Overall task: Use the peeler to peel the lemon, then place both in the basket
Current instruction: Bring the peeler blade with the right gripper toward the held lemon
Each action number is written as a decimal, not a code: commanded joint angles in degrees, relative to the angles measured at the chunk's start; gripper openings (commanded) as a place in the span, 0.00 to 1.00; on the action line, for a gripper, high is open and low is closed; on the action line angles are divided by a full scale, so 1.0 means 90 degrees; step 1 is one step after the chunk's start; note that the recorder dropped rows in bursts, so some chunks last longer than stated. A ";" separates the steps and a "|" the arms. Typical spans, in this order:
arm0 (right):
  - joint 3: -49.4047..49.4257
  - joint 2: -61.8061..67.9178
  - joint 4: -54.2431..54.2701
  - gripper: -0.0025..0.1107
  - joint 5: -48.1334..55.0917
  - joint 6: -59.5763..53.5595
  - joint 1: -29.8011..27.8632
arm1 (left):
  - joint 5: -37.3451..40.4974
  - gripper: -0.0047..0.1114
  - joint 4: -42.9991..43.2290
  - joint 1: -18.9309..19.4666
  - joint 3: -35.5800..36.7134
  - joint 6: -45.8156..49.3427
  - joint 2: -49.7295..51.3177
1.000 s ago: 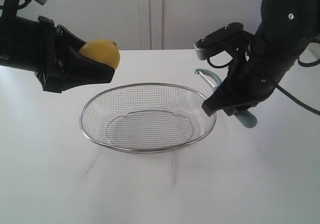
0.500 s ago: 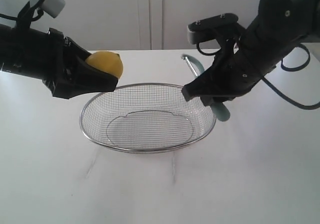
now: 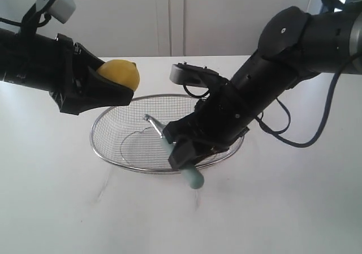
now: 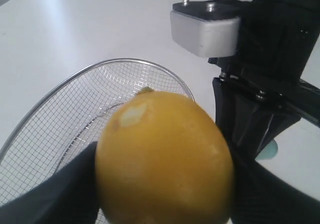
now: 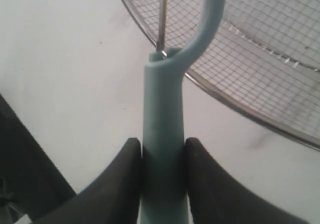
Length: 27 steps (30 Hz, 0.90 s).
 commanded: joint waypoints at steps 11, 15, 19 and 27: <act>-0.0010 0.0069 0.1415 0.02 0.0677 -0.0185 -0.0005 | 0.0078 0.04 -0.0180 -0.0030 -0.0037 0.0086 -0.0031; -0.0010 0.0069 0.1427 0.02 0.0710 -0.0185 -0.0005 | 0.0065 0.04 -0.0180 -0.0030 0.0005 0.0086 -0.0027; -0.0010 0.0000 0.1427 0.02 0.0730 -0.0185 -0.0005 | 0.0065 0.04 -0.0180 -0.0030 0.0004 0.0086 0.0064; -0.0010 -0.0174 0.1415 0.02 0.0536 -0.0185 -0.0005 | 0.0078 0.04 -0.0225 -0.0030 0.0004 0.0086 0.0332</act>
